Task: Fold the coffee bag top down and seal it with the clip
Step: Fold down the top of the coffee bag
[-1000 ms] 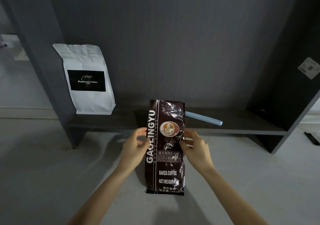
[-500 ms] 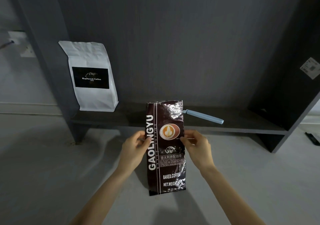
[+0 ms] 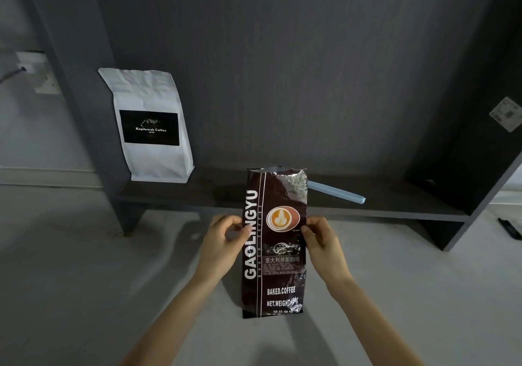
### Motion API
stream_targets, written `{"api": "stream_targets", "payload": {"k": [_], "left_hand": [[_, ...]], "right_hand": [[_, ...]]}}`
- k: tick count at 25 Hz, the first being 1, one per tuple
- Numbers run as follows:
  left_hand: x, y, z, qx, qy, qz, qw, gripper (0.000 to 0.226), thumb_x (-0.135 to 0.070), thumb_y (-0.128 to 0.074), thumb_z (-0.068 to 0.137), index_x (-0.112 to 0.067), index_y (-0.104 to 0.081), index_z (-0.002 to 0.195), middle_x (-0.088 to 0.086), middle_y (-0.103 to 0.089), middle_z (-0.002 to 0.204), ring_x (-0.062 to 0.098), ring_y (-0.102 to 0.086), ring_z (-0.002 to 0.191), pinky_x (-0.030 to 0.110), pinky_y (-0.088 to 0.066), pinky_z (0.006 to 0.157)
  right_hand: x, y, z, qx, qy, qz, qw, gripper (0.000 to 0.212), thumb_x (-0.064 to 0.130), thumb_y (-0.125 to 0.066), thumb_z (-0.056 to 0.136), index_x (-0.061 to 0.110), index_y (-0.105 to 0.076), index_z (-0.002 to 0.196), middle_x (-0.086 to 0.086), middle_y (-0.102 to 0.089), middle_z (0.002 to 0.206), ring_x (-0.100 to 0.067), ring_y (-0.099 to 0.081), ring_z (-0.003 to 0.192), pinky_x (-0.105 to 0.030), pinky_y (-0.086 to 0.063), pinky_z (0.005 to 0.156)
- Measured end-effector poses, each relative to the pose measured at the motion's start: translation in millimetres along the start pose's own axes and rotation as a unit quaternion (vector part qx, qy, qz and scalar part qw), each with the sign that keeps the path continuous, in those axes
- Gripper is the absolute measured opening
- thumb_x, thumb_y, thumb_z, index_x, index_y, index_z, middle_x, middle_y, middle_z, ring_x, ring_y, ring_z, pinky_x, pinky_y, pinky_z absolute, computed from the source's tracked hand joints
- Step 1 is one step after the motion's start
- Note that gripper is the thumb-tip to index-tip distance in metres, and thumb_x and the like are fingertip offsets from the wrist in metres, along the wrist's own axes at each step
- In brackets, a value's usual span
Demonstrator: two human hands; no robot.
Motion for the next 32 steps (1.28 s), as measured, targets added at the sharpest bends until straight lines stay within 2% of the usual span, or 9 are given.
{"api": "stream_targets", "payload": {"k": [2, 4, 7, 10, 15, 19, 23, 28, 32], "left_hand": [[2, -1, -1, 0.025, 0.014, -0.013, 1.0, 0.009, -0.021, -0.06, 0.081, -0.015, -0.062, 0.088, 0.005, -0.068, 0.097, 0.016, -0.064, 0.087, 0.029, -0.048, 0.082], [0, -2, -3, 0.046, 0.017, -0.047, 0.998, 0.002, -0.019, -0.06, 0.082, -0.019, -0.06, 0.084, 0.004, -0.07, 0.091, 0.018, -0.065, 0.087, 0.035, -0.049, 0.083], [0, -4, -4, 0.04, 0.022, -0.088, 0.995, 0.012, -0.014, -0.06, 0.081, -0.023, -0.051, 0.079, 0.004, -0.068, 0.087, 0.016, -0.064, 0.083, 0.025, -0.048, 0.077], [1, -8, -4, 0.031, 0.034, -0.11, 0.993, 0.018, -0.013, -0.059, 0.082, -0.024, -0.046, 0.088, 0.002, -0.066, 0.091, 0.012, -0.062, 0.085, 0.02, -0.047, 0.076], [0, -8, -5, 0.048, 0.008, -0.078, 0.996, 0.011, -0.016, -0.056, 0.084, -0.022, -0.055, 0.093, -0.006, -0.066, 0.09, 0.008, -0.062, 0.086, 0.003, -0.045, 0.067], [4, -6, -4, 0.043, 0.021, -0.075, 0.996, 0.009, -0.015, -0.058, 0.083, -0.024, -0.059, 0.084, 0.002, -0.069, 0.09, 0.019, -0.064, 0.087, 0.023, -0.049, 0.076], [7, -3, -5, 0.03, 0.032, -0.084, 0.995, 0.008, -0.013, -0.058, 0.083, -0.018, -0.06, 0.088, 0.007, -0.069, 0.092, 0.021, -0.064, 0.089, 0.017, -0.048, 0.073], [9, 8, -4, 0.038, 0.028, -0.061, 0.997, 0.014, -0.015, -0.059, 0.082, -0.016, -0.061, 0.096, 0.013, -0.069, 0.095, 0.023, -0.064, 0.088, 0.035, -0.048, 0.084], [4, 13, -3, 0.018, 0.009, -0.055, 0.998, 0.012, -0.017, -0.058, 0.083, -0.016, -0.061, 0.095, 0.009, -0.07, 0.097, 0.02, -0.065, 0.091, 0.032, -0.049, 0.085]], "right_hand": [[0, 1, -2, -0.01, 0.014, -0.015, 1.0, 0.007, 0.013, -0.045, 0.09, 0.015, -0.052, 0.088, 0.005, -0.062, 0.08, -0.012, -0.06, 0.075, -0.017, -0.049, 0.062], [1, 3, -3, -0.02, 0.023, -0.031, 0.999, 0.009, 0.011, -0.046, 0.089, 0.017, -0.051, 0.083, 0.006, -0.062, 0.078, -0.008, -0.06, 0.075, -0.013, -0.05, 0.058], [3, 5, -5, -0.029, 0.028, -0.055, 0.998, 0.008, 0.01, -0.049, 0.088, 0.015, -0.052, 0.082, 0.005, -0.062, 0.078, -0.011, -0.06, 0.077, -0.015, -0.048, 0.059], [3, 5, -6, -0.045, 0.035, -0.07, 0.996, 0.007, 0.009, -0.049, 0.087, 0.011, -0.054, 0.082, 0.005, -0.061, 0.074, -0.006, -0.058, 0.072, -0.007, -0.046, 0.055], [1, 4, -9, -0.051, -0.003, 0.01, 0.999, 0.01, 0.009, -0.05, 0.087, 0.016, -0.043, 0.086, -0.005, -0.064, 0.07, -0.016, -0.058, 0.063, -0.015, -0.046, 0.051], [-3, 4, -7, -0.048, -0.006, -0.013, 0.999, 0.009, 0.011, -0.05, 0.087, 0.013, -0.05, 0.096, -0.001, -0.065, 0.072, -0.015, -0.062, 0.07, -0.022, -0.05, 0.062], [-2, 0, -10, -0.019, -0.005, 0.008, 1.0, 0.01, 0.013, -0.049, 0.088, 0.015, -0.059, 0.09, 0.006, -0.066, 0.079, -0.011, -0.063, 0.076, -0.011, -0.05, 0.058], [11, -1, -4, 0.003, 0.031, -0.005, 0.999, 0.013, 0.02, -0.054, 0.085, 0.016, -0.06, 0.096, 0.008, -0.068, 0.082, -0.008, -0.065, 0.08, -0.016, -0.051, 0.068], [21, -5, -5, -0.013, 0.041, 0.001, 0.999, 0.014, 0.017, -0.052, 0.086, 0.029, -0.058, 0.081, -0.011, -0.069, 0.074, -0.014, -0.059, 0.07, -0.018, -0.045, 0.055]]}}
Point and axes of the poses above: each hand's wrist, its own z-axis towards the middle knuckle, its own y-axis out of the back of the hand, x = y × z, the point moved 1 cm from there along z, towards the middle knuckle
